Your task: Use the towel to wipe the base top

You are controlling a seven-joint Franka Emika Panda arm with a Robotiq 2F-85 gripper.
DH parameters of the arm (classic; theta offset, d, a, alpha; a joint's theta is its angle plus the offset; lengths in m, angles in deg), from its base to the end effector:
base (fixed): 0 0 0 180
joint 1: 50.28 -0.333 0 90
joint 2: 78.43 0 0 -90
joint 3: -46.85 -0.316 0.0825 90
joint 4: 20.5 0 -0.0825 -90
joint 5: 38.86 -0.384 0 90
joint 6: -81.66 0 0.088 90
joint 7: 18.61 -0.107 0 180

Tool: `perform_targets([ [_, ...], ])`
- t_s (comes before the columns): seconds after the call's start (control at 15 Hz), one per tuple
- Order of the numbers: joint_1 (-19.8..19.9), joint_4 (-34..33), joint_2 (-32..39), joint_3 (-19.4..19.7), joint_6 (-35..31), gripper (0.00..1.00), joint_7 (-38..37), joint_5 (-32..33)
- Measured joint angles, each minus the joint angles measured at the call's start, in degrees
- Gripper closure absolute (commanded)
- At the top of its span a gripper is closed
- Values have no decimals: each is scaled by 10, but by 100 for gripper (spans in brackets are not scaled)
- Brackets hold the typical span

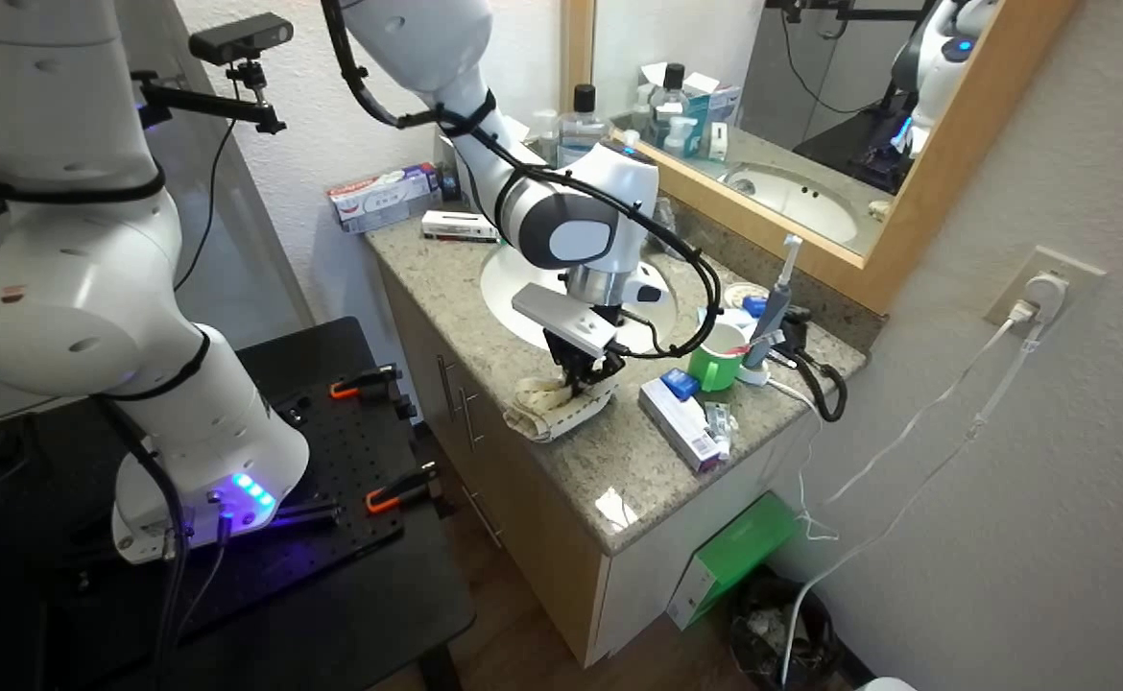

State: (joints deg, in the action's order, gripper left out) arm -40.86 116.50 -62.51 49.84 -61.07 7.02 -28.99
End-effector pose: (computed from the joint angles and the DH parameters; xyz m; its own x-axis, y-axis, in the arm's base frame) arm 0.4706 -0.1038 0.1892 0.9097 0.3608 -0.2056 0.3694 -0.9293 0.0036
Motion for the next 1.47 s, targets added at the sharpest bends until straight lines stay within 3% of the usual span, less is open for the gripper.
perform_targets([
  [1.13,-50,35,-21,-48,8,98,-4,-9],
  [1.2,-54,39,-23,-49,8,92,-4,-9],
  [1.47,-64,48,-29,-54,8,92,-4,-9],
])
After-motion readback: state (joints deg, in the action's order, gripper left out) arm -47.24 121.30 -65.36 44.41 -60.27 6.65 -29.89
